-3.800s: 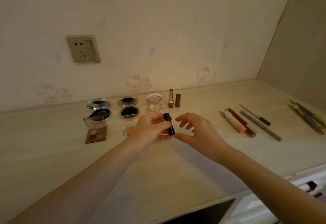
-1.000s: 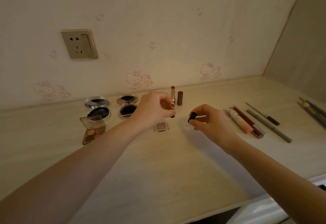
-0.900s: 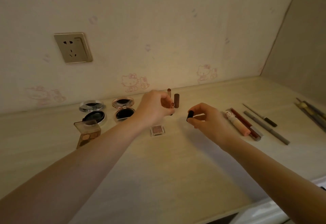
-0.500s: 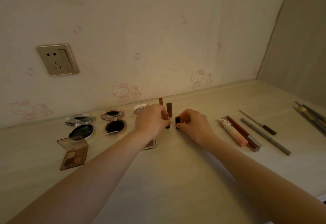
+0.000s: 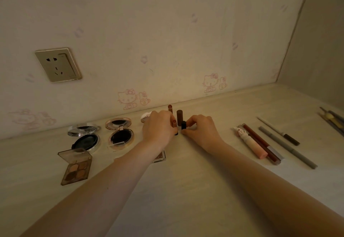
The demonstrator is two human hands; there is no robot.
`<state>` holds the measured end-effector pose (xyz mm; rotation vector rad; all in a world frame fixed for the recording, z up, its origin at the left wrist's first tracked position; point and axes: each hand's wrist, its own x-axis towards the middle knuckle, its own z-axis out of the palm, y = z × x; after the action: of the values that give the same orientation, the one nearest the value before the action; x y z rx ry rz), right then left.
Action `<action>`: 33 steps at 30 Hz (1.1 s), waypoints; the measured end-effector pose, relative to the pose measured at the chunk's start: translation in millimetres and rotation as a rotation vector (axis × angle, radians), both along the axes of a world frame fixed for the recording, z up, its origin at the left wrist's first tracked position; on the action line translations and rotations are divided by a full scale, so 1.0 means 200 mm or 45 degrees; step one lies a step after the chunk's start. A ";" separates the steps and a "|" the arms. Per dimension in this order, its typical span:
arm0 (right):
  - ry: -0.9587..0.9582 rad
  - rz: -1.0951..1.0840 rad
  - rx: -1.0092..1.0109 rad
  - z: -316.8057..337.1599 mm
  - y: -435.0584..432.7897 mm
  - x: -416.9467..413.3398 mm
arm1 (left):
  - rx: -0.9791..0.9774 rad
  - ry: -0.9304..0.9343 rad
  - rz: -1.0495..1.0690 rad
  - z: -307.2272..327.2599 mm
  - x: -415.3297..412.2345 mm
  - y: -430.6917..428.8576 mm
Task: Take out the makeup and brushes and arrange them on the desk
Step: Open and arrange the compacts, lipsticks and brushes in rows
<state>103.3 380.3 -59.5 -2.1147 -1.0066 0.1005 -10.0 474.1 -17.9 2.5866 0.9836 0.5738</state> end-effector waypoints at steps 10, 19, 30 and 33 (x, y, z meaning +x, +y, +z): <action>-0.064 0.011 -0.028 0.00 -0.01 0.00 | 0.105 0.010 0.035 0.00 0.00 -0.01; -0.169 0.071 -0.034 0.07 -0.21 -0.02 | 0.162 -0.039 0.019 0.04 -0.07 -0.04; -0.557 -0.030 -0.172 0.17 -0.70 -0.03 | 0.517 -0.258 -0.298 0.07 -0.09 -0.25; -0.658 -0.101 -0.180 0.19 -0.81 -0.03 | 0.427 -0.247 -0.411 0.04 -0.01 -0.35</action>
<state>98.3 219.0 -22.5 -2.3660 -1.2328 -0.4480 -12.9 403.6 -10.3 2.8240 0.4220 0.9431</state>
